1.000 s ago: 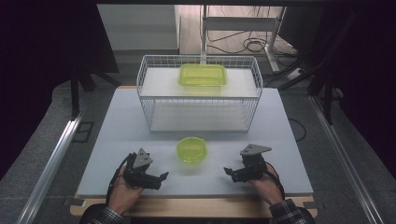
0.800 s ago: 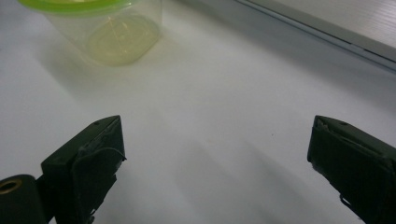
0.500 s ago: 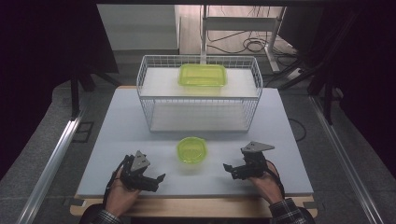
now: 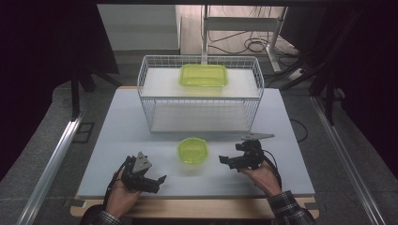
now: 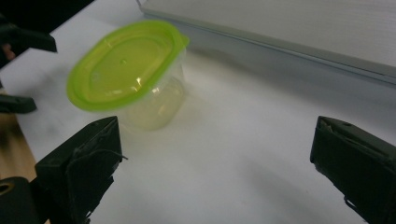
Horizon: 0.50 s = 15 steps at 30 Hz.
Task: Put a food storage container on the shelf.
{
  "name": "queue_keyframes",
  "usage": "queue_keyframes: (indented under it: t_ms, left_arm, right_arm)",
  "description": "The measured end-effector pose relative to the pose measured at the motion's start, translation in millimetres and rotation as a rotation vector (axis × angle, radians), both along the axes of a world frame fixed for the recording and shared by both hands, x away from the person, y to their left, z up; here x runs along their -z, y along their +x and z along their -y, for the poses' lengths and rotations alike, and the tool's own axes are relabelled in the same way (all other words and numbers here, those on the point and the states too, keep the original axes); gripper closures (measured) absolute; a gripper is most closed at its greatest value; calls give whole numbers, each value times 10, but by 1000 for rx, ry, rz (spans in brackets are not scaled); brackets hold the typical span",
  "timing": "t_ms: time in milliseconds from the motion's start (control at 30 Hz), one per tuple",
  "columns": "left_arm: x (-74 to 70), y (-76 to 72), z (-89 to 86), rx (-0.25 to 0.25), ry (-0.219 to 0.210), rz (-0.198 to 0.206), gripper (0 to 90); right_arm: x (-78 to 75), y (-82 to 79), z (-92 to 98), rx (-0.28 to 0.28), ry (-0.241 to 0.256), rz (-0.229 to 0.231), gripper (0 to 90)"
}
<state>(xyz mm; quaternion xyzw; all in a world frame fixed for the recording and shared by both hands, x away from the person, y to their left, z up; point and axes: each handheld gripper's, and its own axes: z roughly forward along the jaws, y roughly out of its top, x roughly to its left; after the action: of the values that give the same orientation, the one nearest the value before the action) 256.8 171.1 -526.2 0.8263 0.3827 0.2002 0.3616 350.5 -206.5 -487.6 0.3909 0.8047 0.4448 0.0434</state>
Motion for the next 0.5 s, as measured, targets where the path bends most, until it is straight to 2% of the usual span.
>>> queue_keyframes:
  t_ms: [133, 267, 500]
  left_arm:
    - [3, 1, 5, -2, 7, -8, 34]
    - [3, -3, 9, -4, 19, -3, 43]
    - [4, -1, 3, -8, 22, 2, 45]
  right_arm:
    - [-63, 90, -55, -12, 30, -47, 20]
    - [-89, 190, -138, -24, 49, -75, 44]
    - [-119, 314, -268, -22, 64, -79, 160]
